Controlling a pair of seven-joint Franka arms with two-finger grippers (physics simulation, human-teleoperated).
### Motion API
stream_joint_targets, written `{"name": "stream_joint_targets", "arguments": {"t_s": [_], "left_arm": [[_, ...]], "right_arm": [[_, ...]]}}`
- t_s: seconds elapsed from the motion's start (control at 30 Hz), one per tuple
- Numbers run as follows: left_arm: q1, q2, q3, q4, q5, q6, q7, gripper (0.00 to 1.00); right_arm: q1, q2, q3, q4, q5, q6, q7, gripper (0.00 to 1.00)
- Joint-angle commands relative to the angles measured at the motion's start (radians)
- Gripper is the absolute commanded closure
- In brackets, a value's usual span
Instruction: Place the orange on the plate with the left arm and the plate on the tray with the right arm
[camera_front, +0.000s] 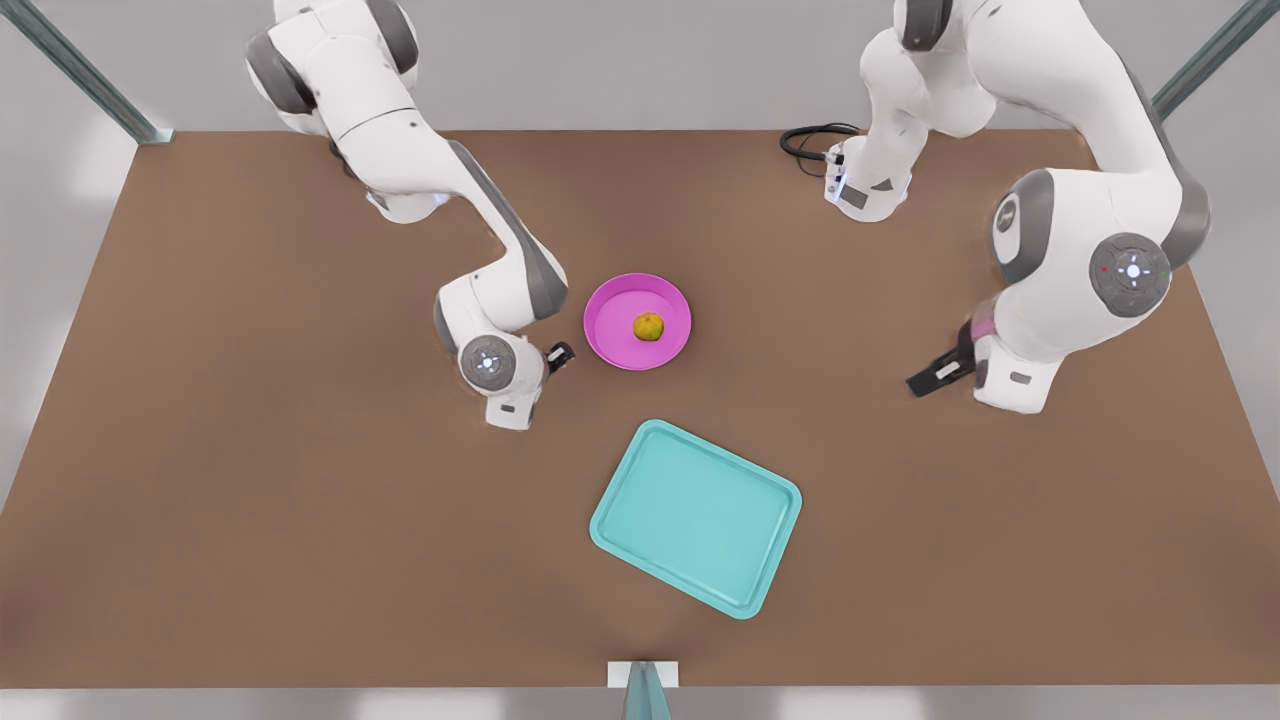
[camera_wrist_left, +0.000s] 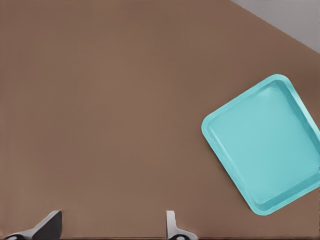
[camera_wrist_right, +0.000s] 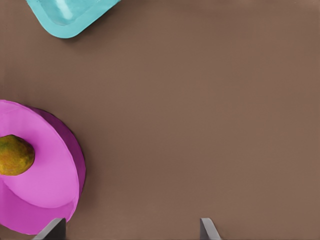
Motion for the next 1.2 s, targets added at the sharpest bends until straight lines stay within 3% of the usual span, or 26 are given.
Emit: {"name": "stream_joint_targets", "arguments": {"t_s": [0.0, 0.03, 0.07, 0.13, 0.2, 0.3, 0.53, 1.17], "left_arm": [[0.471, -0.07, -0.535, 0.005, 0.193, -0.14, 0.528, 0.0], [0.585, -0.121, -0.683, -0.056, 0.255, -0.059, 0.525, 0.0], [0.576, -0.214, -0.674, -0.188, 0.256, 0.047, 0.525, 0.0], [0.438, -0.173, -0.556, -0.123, 0.25, -0.026, 0.445, 0.0], [0.438, -0.066, -0.548, 0.029, 0.25, -0.171, 0.444, 0.0], [0.438, -0.063, -0.545, 0.031, 0.247, -0.197, 0.456, 0.0], [0.438, -0.055, -0.543, 0.031, 0.249, -0.263, 0.447, 0.0], [0.439, -0.055, -0.542, 0.031, 0.249, -0.264, 0.448, 0.0]], "right_arm": [[0.049, 0.012, 0.001, -0.002, 0.028, 0.268, 0.696, 0.0], [0.066, 0.0, 0.001, -0.039, 0.028, 0.277, 0.71, 0.0], [0.069, -0.026, 0.005, -0.103, 0.043, 0.34, 0.71, 0.0], [0.067, -0.084, 0.034, -0.229, 0.062, 0.466, 0.708, 0.0], [0.057, -0.118, 0.045, -0.297, 0.063, 0.484, 0.707, 0.0], [0.057, -0.109, 0.054, -0.331, 0.109, 0.48, 0.692, 0.0], [0.047, -0.064, 0.096, -0.328, 0.111, 0.401, 0.501, 0.0], [0.047, 0.034, 0.105, -0.297, 0.113, 0.332, 0.452, 0.0]]}}
